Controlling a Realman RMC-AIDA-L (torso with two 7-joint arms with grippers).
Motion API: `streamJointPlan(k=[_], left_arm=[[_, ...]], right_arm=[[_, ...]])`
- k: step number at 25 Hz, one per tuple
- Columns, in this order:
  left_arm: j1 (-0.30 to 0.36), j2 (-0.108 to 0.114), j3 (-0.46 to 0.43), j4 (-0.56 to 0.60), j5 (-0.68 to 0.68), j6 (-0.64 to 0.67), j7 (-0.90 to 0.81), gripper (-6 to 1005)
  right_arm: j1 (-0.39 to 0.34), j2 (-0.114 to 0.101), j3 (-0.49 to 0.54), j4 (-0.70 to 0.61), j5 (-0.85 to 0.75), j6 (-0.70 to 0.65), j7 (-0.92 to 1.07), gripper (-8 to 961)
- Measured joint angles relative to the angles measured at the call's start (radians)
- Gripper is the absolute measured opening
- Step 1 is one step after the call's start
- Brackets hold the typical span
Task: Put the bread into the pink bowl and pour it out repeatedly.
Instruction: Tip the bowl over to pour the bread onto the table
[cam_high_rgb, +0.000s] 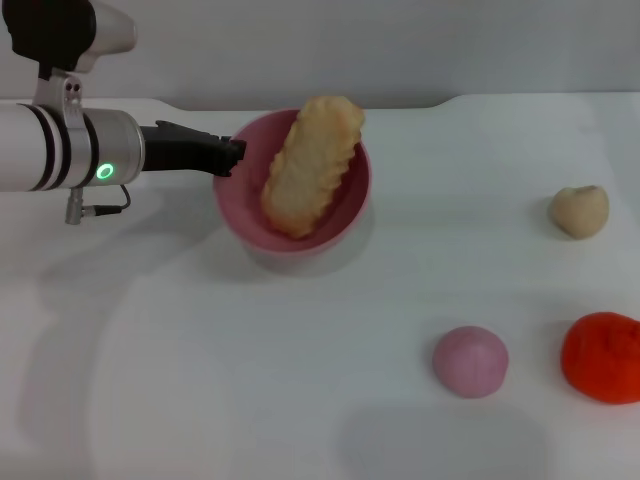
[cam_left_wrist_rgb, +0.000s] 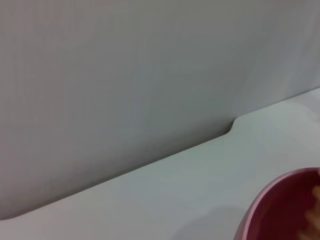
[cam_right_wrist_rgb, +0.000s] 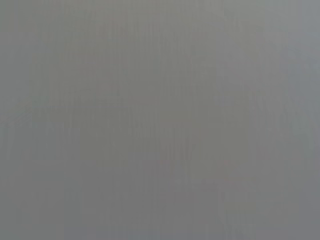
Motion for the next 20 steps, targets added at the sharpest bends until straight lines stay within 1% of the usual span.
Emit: streamJointPlan(k=[6,14,20], left_arm=[[0.01,0.003,-0.004,0.001,0.002,-0.03,0.024,47],[0.013,0.002,0.009,0.0,0.003,-0.061,0.051,47],[0.007,-0.002,0.011,0.0,0.004,-0.063,0.068,47]], right_arm=[[0.006,0.003,-0.001,0.001,0.016,-0.009,-0.001,617],[-0.026,0.007,-0.009,0.016,0.04,-0.07,0.009,617],[-0.031,0.008,-0.01,0.019,0.043,-0.077,0.01,617]])
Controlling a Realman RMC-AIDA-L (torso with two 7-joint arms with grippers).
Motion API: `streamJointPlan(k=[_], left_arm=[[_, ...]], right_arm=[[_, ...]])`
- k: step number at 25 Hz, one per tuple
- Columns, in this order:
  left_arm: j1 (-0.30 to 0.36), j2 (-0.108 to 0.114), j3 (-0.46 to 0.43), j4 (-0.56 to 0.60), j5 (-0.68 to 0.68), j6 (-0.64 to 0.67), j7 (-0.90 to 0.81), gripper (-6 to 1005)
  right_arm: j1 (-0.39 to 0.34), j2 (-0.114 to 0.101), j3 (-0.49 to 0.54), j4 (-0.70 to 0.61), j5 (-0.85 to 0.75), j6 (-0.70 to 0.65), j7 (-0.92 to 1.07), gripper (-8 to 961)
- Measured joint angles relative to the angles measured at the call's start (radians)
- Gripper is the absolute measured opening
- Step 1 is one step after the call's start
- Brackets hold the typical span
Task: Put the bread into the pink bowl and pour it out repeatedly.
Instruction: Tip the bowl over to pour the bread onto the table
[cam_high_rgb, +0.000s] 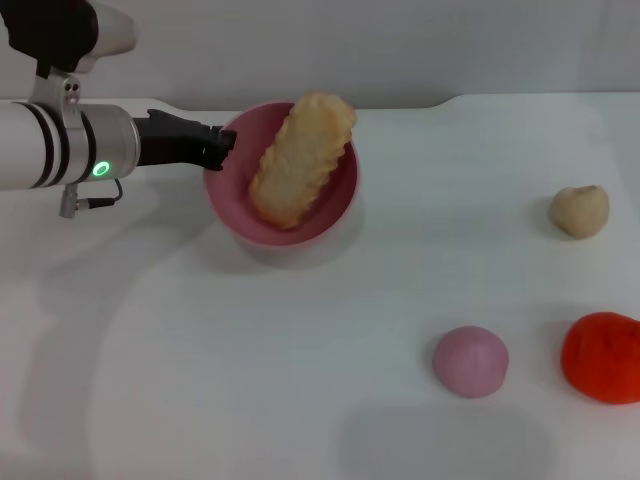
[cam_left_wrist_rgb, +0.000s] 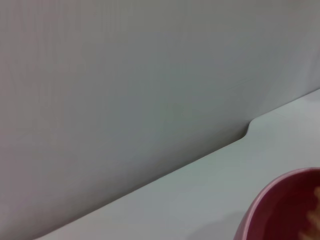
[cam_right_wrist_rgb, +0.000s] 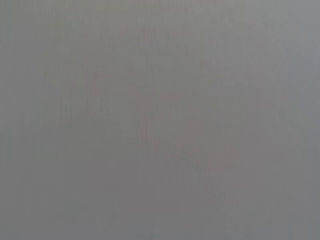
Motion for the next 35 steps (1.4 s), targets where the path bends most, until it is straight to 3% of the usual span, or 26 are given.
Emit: streamJointPlan(k=[6,16,35], left_arm=[[0.005,-0.002,0.065,0.008,-0.006,-0.066,0.003,47],[-0.013,-0.004,0.324,0.024,0.0,-0.243,0.062,47],[-0.006,-0.01,0.56,0.073,0.0,-0.566,0.223,47]], right_arm=[[0.003,0.0,0.0,0.001,0.0,0.0,-0.001,617],[0.0,0.001,-0.009,0.003,0.0,0.0,0.0,618],[0.006,-0.002,-0.022,-0.004,0.0,0.0,0.001,618]])
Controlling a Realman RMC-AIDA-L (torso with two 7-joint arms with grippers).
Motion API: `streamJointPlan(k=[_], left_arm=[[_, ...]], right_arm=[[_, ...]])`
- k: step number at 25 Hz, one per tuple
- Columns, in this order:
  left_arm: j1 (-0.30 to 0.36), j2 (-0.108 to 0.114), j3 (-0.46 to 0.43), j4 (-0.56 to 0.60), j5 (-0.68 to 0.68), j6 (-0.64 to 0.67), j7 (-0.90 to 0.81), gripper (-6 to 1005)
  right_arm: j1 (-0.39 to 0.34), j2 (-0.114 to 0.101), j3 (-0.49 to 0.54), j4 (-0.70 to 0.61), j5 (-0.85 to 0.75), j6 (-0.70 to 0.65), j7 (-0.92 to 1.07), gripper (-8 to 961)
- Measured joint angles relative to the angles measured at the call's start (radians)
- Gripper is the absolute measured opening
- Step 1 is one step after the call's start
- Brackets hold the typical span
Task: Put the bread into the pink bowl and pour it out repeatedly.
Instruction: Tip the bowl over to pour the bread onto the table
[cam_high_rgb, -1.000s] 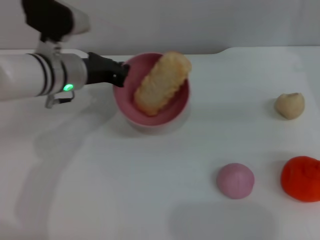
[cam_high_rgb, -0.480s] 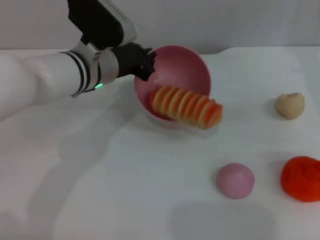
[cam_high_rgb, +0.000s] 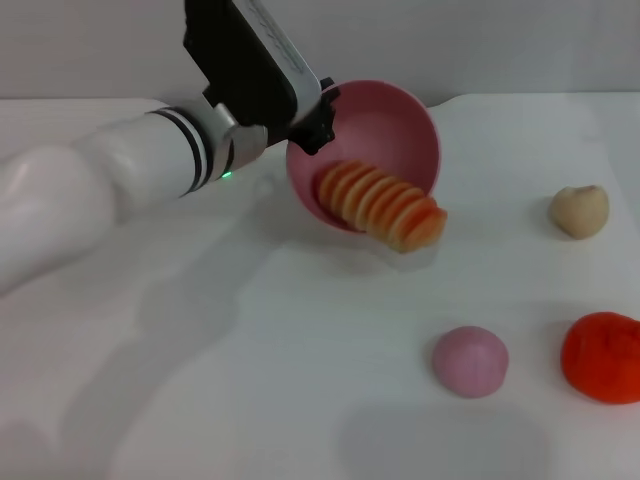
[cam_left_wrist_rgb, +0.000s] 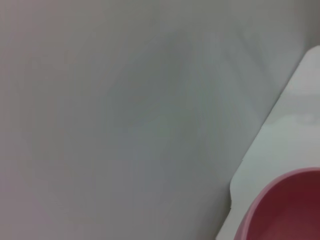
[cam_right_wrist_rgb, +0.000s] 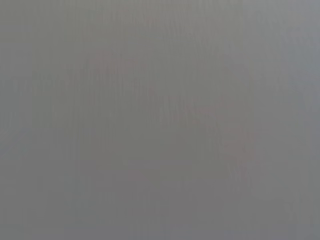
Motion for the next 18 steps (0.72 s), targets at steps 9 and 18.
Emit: streamJointPlan(k=[9,18], left_arm=[[0.048,-0.002,0.167,-0.009,0.0,-0.325,0.113,47],[0.085,-0.003,0.292,-0.016,0.0,-0.555,0.167,47]], right_arm=[[-0.004,0.0,-0.002,-0.001,0.0,0.0,0.0,616],[-0.001,-0.001,-0.006,-0.005,-0.002,0.0,0.0,616]])
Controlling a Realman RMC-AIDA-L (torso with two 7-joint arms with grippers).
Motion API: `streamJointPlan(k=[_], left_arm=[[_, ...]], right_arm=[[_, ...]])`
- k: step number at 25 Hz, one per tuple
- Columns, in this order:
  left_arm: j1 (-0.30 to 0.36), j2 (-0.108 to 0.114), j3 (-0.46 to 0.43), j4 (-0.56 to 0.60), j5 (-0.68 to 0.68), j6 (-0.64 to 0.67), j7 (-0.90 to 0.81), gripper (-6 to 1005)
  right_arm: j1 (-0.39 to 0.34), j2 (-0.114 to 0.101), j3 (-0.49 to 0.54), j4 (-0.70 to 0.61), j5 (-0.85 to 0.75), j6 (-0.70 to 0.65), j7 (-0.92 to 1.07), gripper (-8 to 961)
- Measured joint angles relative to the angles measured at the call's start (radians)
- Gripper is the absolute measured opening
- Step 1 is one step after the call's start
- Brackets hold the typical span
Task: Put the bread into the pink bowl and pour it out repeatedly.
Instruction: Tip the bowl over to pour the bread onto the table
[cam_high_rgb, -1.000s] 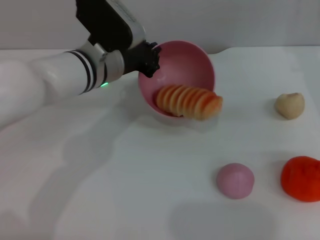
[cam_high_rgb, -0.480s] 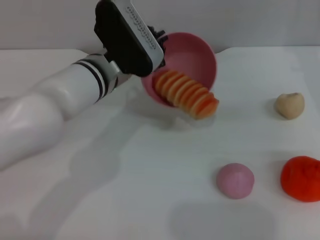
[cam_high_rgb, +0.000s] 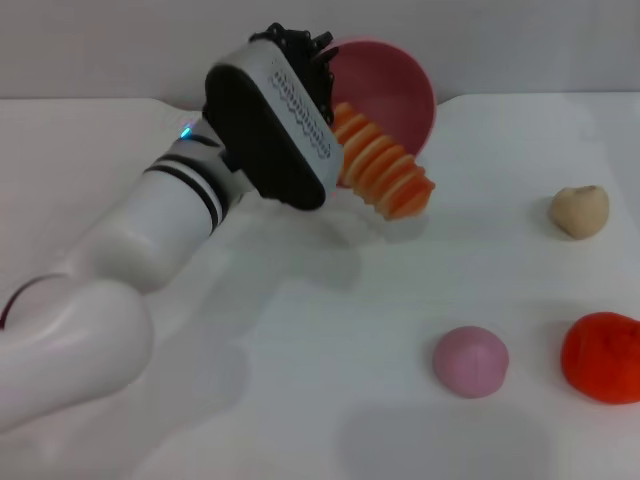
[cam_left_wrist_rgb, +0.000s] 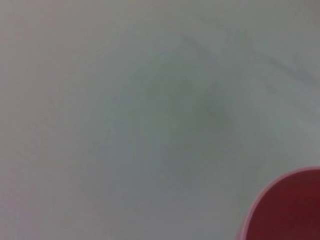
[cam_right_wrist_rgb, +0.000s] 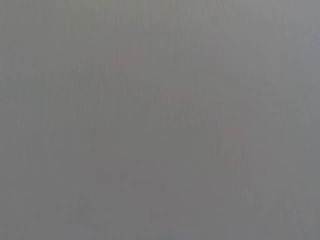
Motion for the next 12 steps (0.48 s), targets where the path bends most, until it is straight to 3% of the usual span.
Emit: streamJointPlan(k=[6,12], left_arm=[[0.019,0.0,0.086,-0.007,0.0,-0.125,0.029,47],[0.023,0.0,0.106,-0.014,0.014,-0.176,0.05,47]], right_arm=[[0.001,0.0,-0.011,-0.002,0.0,-0.002,0.0,617],[0.004,0.0,-0.012,0.0,0.001,-0.005,0.0,617]])
